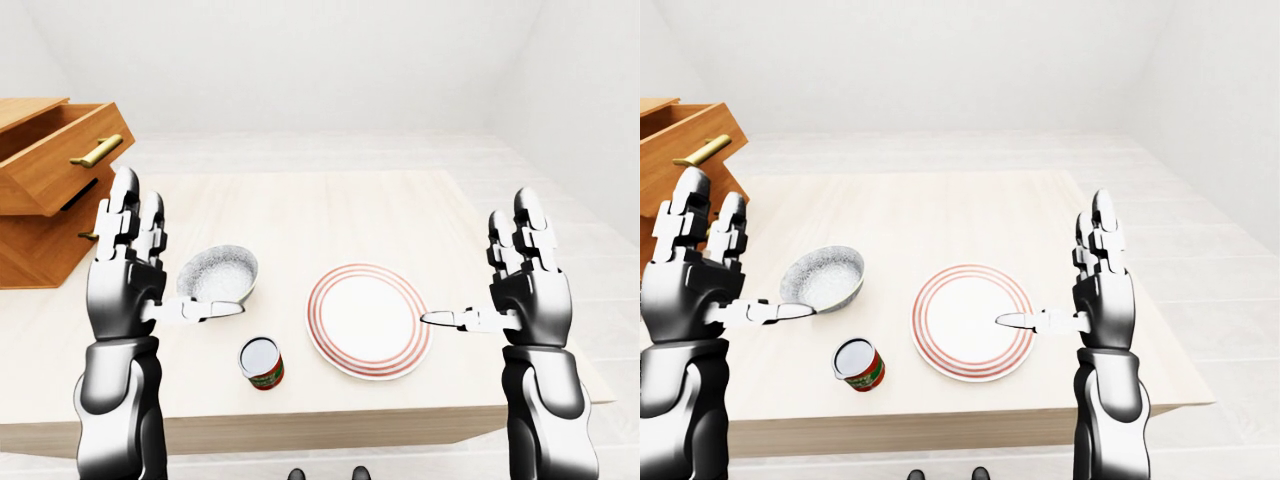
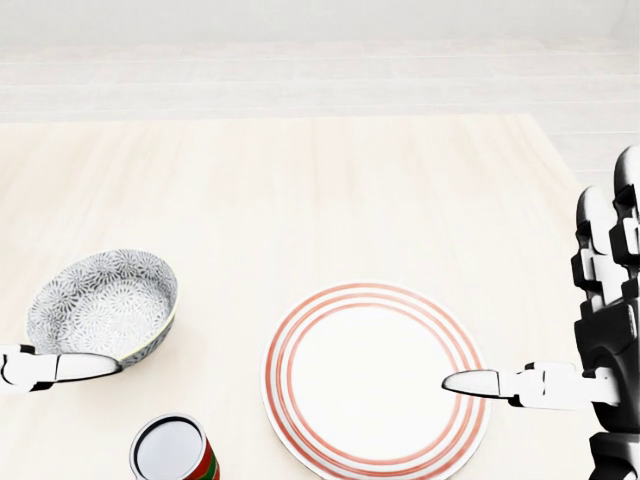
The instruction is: Put the bowl on the plate.
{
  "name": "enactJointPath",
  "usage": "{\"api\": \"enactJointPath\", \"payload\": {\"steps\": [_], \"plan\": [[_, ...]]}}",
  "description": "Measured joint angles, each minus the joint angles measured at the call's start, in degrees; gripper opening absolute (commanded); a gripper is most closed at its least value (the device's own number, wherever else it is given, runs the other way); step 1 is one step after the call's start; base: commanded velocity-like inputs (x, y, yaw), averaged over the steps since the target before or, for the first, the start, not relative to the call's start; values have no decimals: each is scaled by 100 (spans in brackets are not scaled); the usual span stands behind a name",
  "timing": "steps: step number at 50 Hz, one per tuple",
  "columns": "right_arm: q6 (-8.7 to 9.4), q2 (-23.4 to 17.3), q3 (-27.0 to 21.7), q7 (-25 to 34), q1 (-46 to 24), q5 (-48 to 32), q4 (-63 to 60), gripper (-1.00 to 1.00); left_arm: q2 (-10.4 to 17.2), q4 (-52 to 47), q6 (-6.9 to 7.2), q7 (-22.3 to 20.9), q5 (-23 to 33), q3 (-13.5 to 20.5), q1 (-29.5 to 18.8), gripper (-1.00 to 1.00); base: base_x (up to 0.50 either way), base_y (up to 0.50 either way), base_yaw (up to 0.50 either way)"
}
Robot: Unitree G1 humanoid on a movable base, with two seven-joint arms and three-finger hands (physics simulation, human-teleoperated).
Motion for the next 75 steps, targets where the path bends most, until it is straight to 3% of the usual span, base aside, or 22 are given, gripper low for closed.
{"api": "enactJointPath", "payload": {"steps": [7,53,62,75], "plan": [[0,26,25,15,-7,-3,19,100,11,53,0,-31,27,15,17,100,0,-43,0],[0,1,26,32,36,-92,132,100,31,426,0,-9,224,-77,-42,100,0,0,0],[0,-6,18,57,39,-131,218,100,143,543,0,60,551,-154,-190,100,0,0,0],[0,-45,-8,80,-36,-143,510,100,533,761,0,141,1424,-341,-808,100,0,0,0]]}}
